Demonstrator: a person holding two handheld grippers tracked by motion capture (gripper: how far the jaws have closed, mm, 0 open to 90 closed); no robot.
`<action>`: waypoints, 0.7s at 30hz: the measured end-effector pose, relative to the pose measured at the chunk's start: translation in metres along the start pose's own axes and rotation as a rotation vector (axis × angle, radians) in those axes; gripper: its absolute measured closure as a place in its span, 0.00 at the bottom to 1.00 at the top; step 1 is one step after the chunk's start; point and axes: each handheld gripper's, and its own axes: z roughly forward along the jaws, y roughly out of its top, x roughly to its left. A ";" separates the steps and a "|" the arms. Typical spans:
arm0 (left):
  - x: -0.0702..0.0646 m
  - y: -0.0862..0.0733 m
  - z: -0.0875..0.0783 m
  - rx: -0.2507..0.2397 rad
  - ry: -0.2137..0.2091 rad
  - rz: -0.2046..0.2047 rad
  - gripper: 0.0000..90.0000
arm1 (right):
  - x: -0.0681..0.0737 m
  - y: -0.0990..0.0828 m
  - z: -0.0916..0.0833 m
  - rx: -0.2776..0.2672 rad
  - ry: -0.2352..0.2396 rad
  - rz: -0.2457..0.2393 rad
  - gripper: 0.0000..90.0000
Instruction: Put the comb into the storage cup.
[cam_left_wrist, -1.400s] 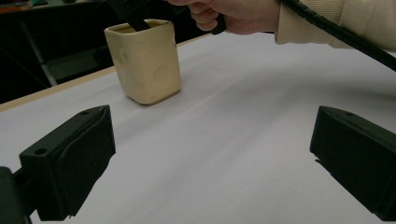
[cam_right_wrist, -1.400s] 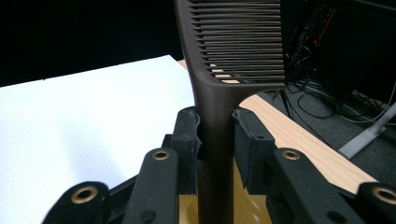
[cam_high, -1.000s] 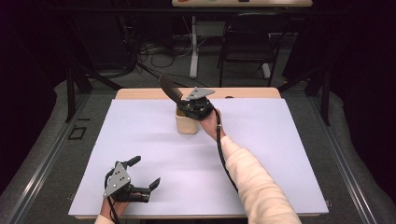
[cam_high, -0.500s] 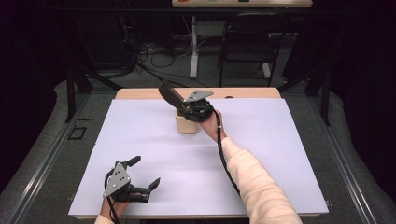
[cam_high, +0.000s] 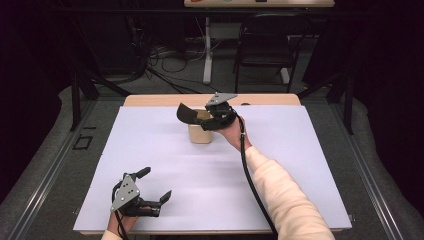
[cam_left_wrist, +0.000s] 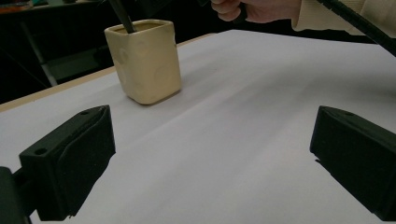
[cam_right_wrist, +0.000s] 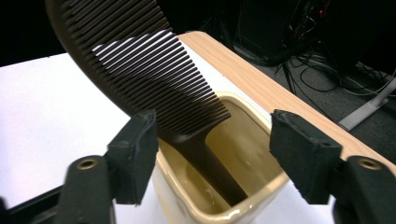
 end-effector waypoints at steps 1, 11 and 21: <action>0.000 0.000 0.000 -0.001 0.001 -0.001 0.00 | 0.000 0.000 -0.002 0.002 0.005 0.004 0.32; 0.000 0.000 0.001 0.001 0.000 0.003 0.00 | -0.003 0.000 -0.017 0.018 0.032 0.031 0.18; -0.001 0.000 0.001 0.004 0.002 0.003 0.00 | -0.005 -0.005 -0.033 0.044 0.074 0.047 0.11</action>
